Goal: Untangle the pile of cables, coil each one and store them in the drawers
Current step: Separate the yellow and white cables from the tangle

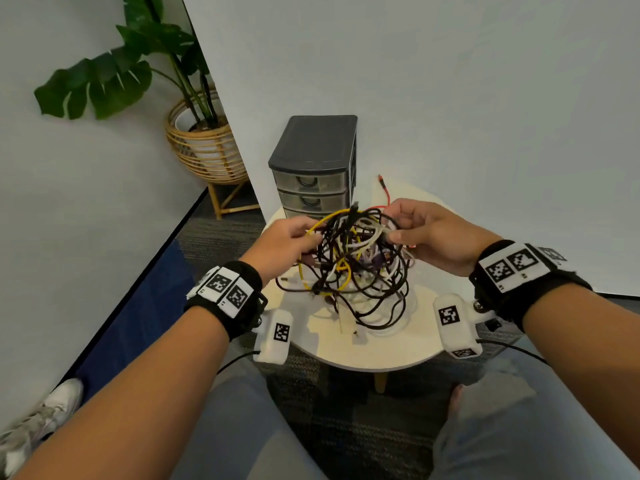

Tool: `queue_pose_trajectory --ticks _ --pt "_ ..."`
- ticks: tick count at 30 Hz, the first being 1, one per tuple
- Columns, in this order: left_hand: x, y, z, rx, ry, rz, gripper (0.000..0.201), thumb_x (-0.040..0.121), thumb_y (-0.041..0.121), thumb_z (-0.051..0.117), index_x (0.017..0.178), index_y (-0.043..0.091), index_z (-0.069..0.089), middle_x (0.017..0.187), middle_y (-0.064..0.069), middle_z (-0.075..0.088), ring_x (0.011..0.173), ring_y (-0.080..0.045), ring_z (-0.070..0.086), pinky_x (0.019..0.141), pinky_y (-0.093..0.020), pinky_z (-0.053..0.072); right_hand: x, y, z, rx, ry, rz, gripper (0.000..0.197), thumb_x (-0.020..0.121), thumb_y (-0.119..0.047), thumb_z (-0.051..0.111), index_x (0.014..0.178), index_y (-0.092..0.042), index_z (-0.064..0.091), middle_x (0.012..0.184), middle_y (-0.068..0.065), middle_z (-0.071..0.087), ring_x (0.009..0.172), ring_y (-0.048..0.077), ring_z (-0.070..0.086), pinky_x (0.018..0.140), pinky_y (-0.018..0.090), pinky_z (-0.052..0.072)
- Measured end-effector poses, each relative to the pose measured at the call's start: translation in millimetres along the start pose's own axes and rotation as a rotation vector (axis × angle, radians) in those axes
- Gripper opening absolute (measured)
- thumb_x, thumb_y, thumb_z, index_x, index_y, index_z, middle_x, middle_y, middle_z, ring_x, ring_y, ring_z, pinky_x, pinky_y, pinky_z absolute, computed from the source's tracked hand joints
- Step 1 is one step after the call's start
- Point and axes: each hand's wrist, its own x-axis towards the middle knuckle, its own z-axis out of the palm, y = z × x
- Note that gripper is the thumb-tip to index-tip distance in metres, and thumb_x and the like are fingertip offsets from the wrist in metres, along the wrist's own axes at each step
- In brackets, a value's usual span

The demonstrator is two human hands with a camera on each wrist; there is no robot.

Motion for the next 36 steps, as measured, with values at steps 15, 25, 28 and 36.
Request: queue_pose_trajectory --ticks 15,25,28,36 --pt "2 21 3 -0.143 0.064 -0.091 0.024 0.103 0.008 0.056 0.119 0.012 0.072 0.098 -0.022 0.069 0.069 -0.017 0.069 0.06 -0.028 0.058 6 1 15 -0.91 0.391 -0.184 0.036 0.084 0.003 0.064 0.105 -0.025 0.062 0.102 -0.003 0.062 0.089 0.01 0.058 0.072 0.018 0.043" --pt "2 24 3 -0.108 0.088 -0.043 0.024 0.103 0.01 0.056 0.122 0.014 0.072 0.085 -0.008 0.072 0.066 -0.011 0.069 0.062 -0.027 0.058 0 -2 69 -1.246 -0.09 -0.301 0.024 0.087 -0.05 0.073 0.092 -0.027 0.069 0.093 -0.011 0.058 0.085 0.009 0.055 0.075 0.03 0.047" --pt "2 20 -2 -0.028 0.112 -0.016 0.027 0.104 0.009 0.054 0.123 0.016 0.071 0.075 0.0 0.07 0.064 -0.011 0.066 0.066 -0.029 0.057 0 -1 62 -1.14 -0.193 -0.188 0.007 0.09 -0.035 0.075 0.089 -0.028 0.075 0.094 -0.012 0.062 0.087 0.006 0.057 0.078 0.026 0.047" --pt "3 2 -15 0.018 0.127 -0.184 0.033 0.105 0.002 0.039 0.102 0.013 0.069 0.078 -0.003 0.063 0.071 -0.018 0.061 0.071 -0.032 0.048 3 -7 6 -0.891 0.452 -0.064 0.009 0.09 -0.019 0.072 0.095 -0.026 0.074 0.092 -0.01 0.07 0.091 0.013 0.063 0.087 0.036 0.05"
